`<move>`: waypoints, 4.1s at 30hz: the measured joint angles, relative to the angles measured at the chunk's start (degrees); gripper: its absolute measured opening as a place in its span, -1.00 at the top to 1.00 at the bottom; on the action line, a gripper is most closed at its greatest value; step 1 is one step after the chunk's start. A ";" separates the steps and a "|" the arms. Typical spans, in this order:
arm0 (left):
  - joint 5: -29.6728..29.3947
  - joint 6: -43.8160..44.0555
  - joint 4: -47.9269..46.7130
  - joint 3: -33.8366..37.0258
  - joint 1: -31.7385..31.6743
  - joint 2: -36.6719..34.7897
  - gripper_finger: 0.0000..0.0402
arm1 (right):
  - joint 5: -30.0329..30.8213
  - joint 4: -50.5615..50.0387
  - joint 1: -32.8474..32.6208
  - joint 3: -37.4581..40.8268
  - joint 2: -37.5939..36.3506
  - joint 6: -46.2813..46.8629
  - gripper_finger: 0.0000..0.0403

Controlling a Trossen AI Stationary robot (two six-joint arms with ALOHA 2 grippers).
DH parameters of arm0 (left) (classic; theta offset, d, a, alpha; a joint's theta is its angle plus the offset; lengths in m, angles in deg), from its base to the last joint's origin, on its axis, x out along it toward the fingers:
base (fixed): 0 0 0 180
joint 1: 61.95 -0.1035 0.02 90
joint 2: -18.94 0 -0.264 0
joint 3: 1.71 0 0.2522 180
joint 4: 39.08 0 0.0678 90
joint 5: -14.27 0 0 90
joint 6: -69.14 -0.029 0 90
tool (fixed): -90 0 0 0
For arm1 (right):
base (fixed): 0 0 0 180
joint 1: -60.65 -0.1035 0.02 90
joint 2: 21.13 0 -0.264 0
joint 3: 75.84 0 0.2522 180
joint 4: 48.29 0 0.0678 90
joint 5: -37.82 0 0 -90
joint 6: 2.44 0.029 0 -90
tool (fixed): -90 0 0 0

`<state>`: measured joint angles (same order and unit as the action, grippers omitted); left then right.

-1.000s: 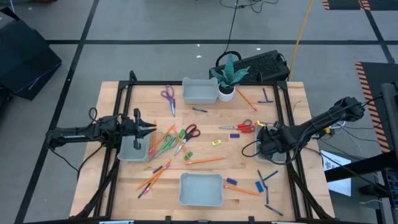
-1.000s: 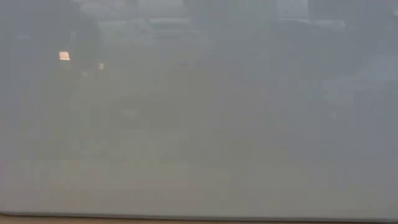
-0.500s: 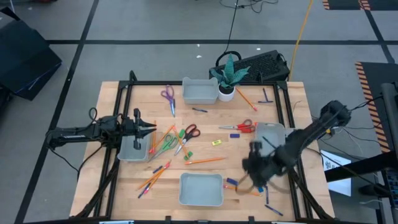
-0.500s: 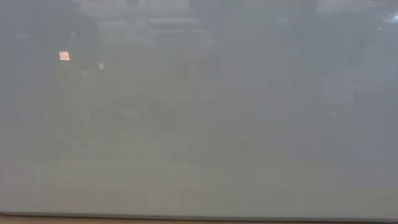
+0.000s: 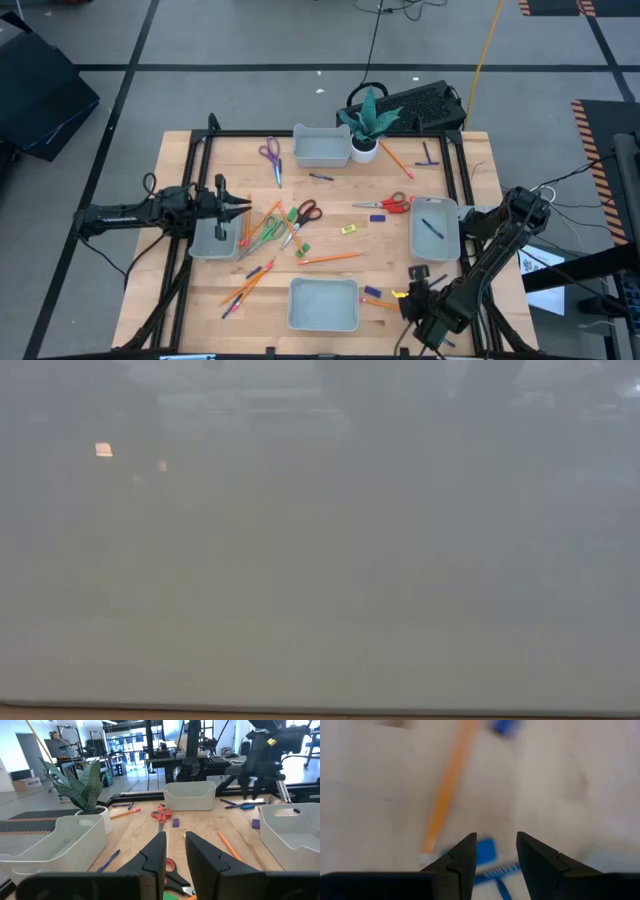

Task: Sort crayons/erasers/pens/pencils in bins
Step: Put the blue crayon into the middle right gray bin

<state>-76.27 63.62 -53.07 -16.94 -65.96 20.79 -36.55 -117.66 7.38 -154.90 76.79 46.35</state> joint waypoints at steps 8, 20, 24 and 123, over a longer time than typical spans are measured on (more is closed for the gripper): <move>-0.02 0.00 0.00 0.00 0.01 -0.01 0.62 | -9.54 -3.45 1.13 6.82 -0.95 35.86 0.35; -0.02 0.00 0.02 -0.02 0.00 0.02 0.62 | -9.31 3.08 2.63 11.34 -3.58 48.26 0.36; -0.02 0.00 0.02 0.00 0.01 0.00 0.62 | -5.06 4.93 2.64 11.25 -6.32 46.15 0.36; -0.02 0.00 0.42 0.00 0.00 0.02 0.62 | -0.57 -1.37 13.57 0.17 -16.34 -6.82 0.52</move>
<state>-76.28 63.62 -52.66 -16.94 -65.96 20.81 -37.12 -119.03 20.95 -154.73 60.45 39.54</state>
